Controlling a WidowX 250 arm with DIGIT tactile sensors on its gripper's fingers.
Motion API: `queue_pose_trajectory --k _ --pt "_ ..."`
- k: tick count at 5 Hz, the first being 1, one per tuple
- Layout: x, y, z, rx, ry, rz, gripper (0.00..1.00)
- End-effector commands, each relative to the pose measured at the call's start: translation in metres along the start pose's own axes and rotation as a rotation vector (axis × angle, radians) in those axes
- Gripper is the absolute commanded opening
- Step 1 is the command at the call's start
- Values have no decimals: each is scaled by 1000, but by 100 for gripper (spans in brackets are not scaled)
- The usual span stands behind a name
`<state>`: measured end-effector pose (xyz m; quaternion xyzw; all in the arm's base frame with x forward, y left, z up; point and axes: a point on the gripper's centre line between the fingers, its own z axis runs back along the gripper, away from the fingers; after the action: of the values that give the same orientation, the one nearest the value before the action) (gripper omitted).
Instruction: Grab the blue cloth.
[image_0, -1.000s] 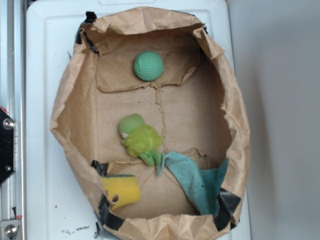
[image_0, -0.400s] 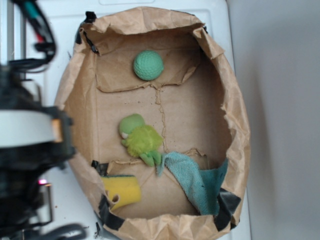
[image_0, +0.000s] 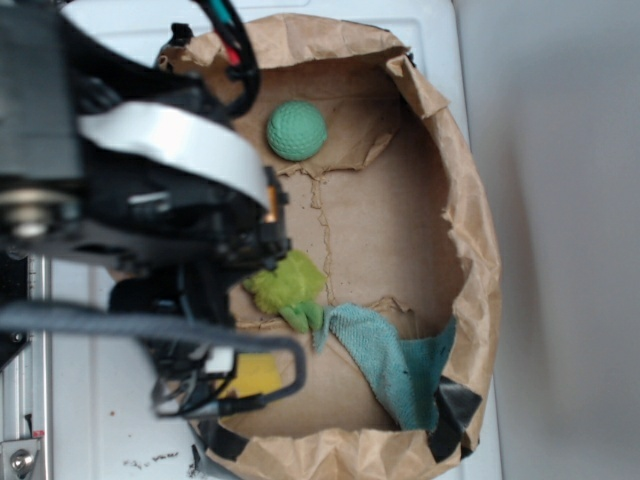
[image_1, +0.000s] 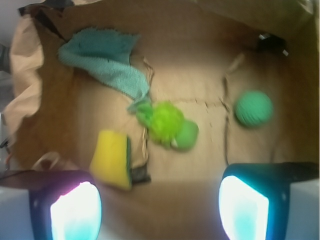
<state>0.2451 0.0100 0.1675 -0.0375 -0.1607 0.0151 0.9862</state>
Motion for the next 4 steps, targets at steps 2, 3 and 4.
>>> queue_pose_trajectory --k 2,3,4 --pt "44 -36 -52 -29 -62 -169 100" --pt "53 -41 -79 6 -37 -192 100" --pt "55 -58 -93 -23 -32 -232 100"
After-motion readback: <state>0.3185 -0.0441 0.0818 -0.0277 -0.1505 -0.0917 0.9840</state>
